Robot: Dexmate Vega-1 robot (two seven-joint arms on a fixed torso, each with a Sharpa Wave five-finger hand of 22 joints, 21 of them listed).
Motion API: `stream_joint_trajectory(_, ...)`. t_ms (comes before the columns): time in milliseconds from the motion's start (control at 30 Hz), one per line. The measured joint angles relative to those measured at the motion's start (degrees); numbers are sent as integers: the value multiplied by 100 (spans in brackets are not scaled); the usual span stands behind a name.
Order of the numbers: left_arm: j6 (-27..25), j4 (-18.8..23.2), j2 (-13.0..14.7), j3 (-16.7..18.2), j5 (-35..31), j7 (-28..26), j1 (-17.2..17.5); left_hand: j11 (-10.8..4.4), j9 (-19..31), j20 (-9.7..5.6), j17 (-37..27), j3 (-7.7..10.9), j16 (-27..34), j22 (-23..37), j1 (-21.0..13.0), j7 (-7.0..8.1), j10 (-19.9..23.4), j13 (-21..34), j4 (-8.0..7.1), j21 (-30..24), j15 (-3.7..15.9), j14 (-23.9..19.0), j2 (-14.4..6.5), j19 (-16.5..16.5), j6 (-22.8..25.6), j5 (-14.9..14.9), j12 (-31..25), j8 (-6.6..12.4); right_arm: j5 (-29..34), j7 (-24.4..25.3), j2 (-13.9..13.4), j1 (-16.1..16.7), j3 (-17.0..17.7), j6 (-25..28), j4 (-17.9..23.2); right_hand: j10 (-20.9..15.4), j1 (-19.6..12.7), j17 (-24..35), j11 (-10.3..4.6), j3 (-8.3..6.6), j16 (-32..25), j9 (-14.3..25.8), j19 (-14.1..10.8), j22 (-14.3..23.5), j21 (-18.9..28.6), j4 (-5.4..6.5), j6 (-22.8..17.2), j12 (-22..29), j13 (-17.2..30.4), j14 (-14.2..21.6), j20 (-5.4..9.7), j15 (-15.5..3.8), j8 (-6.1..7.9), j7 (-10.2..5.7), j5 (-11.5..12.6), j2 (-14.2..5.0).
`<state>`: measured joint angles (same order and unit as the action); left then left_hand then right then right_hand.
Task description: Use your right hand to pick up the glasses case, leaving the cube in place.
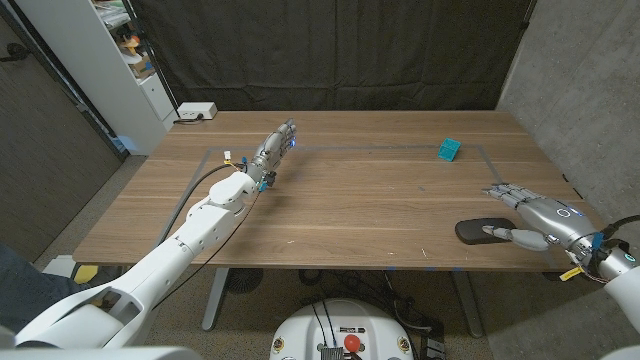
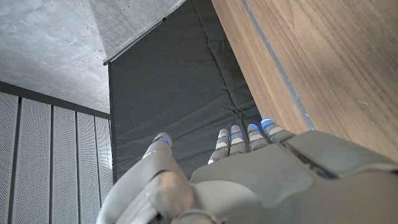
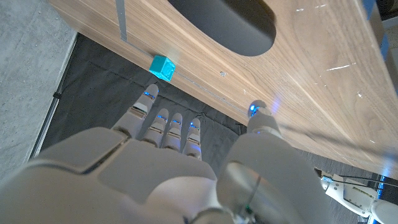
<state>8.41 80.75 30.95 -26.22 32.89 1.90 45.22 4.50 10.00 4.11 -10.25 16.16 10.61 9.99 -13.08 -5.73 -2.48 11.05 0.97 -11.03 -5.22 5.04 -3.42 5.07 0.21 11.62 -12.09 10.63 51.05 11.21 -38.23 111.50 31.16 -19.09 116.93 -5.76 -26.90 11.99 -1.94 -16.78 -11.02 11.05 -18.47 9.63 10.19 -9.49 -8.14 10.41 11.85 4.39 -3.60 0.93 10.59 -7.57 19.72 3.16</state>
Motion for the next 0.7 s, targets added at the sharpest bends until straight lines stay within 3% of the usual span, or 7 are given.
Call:
stream_joint_trajectory(433,6,-50,-15,-9,0,30,-37,0,0,0,0,0,0,0,0,22,0,0,0,0,0,0,0,0,22,0,0,0,45,-338,-13,-27,-14,113,69,200,-175,-29,-40,0,0,0,-81,0,23,0,193,0,0,-83,-369,147,1,-114,66,127)
stream_joint_trajectory(700,16,-73,-23,-11,0,42,-44,0,0,0,0,1,0,0,0,22,0,0,-1,0,0,0,0,-1,22,0,0,0,83,-525,-56,-34,-19,176,109,315,-254,-28,-31,0,0,0,-93,0,67,1,339,0,0,-121,-461,184,1,13,109,150)
